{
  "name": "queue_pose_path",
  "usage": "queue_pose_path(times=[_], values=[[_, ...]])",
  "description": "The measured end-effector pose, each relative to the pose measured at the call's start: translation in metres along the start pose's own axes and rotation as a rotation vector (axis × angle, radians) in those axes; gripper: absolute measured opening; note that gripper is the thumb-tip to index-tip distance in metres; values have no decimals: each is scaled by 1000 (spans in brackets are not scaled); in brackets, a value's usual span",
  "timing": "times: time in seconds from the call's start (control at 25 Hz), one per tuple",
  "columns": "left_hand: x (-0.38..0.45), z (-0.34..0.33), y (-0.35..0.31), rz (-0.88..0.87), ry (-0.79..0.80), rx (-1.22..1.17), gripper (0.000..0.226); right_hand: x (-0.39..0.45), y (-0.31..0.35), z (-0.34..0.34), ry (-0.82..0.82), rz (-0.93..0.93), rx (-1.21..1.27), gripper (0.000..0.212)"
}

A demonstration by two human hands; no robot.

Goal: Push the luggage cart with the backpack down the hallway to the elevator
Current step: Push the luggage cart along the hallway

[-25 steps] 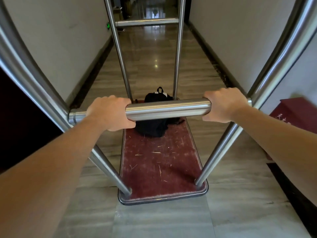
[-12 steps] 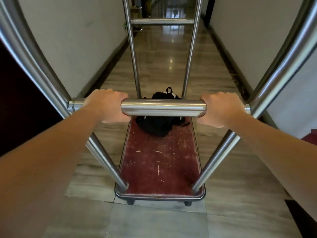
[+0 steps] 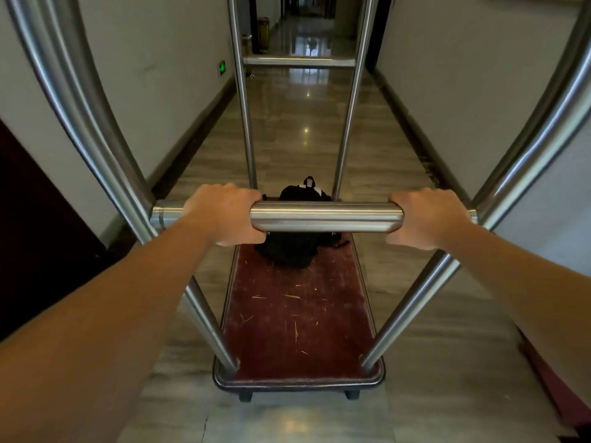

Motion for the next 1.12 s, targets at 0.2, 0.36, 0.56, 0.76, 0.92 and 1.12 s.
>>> queue_pose_path(times=[0.2, 0.36, 0.56, 0.76, 0.92, 1.12], values=[[82, -18, 42, -45, 87, -145, 41, 88, -30, -7, 148, 3, 78, 42], [144, -25, 74, -89, 224, -227, 44, 147, -52, -18, 171, -11, 64, 39], [240, -51, 98, -22, 156, -88, 42, 246, -89, -34, 188, 23, 45, 38], [337, -71, 124, 9, 135, -56, 41, 344, -130, -51, 174, 57, 65, 37], [423, -85, 146, 52, 170, -56, 42, 428, -165, -65, 126, 75, 111, 35], [520, -104, 168, 77, 148, -66, 41, 527, -207, -86, 91, 75, 86, 42]])
Point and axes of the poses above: each hand's wrist, its own x-axis towards the middle knuckle, its own z-axis out of the back of the hand, y = z × x, the point moved 1 cm from there along x, towards the middle knuckle, and after that the axes turned 3 degrees about z, right-handed, at the moved point
